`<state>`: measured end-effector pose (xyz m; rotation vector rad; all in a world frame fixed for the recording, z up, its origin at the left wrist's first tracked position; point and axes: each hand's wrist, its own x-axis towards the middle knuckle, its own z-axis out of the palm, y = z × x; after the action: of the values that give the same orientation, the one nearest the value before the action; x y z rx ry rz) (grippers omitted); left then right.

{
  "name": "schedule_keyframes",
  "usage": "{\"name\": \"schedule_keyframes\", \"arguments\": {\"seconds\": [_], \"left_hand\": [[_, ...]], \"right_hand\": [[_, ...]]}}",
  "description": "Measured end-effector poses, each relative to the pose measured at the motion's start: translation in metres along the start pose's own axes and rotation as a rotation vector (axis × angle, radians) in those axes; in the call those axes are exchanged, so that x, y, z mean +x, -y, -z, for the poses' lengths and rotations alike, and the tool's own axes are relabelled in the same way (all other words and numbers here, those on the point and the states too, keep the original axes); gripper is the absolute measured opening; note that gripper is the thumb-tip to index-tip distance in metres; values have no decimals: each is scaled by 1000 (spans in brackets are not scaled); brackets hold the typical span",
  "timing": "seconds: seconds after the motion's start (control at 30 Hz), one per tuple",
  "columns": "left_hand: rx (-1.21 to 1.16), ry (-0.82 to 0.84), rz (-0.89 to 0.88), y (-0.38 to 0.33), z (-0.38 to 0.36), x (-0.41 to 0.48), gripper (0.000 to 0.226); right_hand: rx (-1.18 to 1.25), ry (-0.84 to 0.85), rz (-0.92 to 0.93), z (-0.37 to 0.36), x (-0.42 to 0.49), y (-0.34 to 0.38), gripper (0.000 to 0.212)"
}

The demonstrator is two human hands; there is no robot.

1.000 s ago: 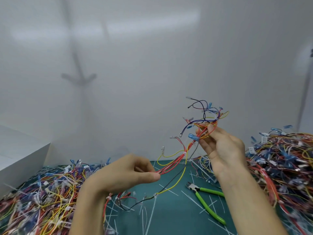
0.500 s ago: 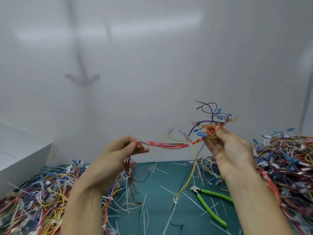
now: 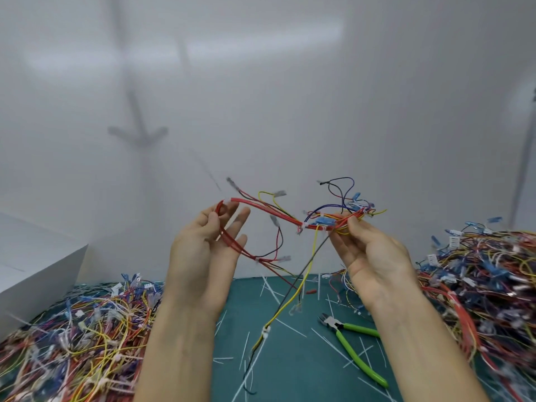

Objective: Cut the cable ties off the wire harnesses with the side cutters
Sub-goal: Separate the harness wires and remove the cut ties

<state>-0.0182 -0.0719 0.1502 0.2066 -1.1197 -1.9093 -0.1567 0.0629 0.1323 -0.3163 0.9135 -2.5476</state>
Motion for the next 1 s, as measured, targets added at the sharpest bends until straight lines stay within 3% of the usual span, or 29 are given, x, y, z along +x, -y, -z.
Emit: {"name": "schedule_keyframes", "arguments": {"seconds": [0.27, 0.47, 0.57, 0.77, 0.9, 1.0], "left_hand": [[-279, -48, 170, -5, -7, -6, 34], [-294, -66, 193, 4, -3, -2, 28], [-122, -91, 137, 15, 2, 4, 32], [509, -44, 68, 36, 18, 14, 49], [825, 72, 64, 41, 31, 14, 42], [913, 46, -17, 35, 34, 14, 37]], "right_hand": [[0, 23, 15, 0, -1, 3, 12], [-25, 42, 37, 0, -2, 7, 16], [-51, 72, 83, 0, -3, 10, 17], [-150, 90, 213, 0, -5, 17, 16], [-275, 119, 337, -1, -9, 19, 20], [-376, 192, 405, -1, -11, 20, 21]]}}
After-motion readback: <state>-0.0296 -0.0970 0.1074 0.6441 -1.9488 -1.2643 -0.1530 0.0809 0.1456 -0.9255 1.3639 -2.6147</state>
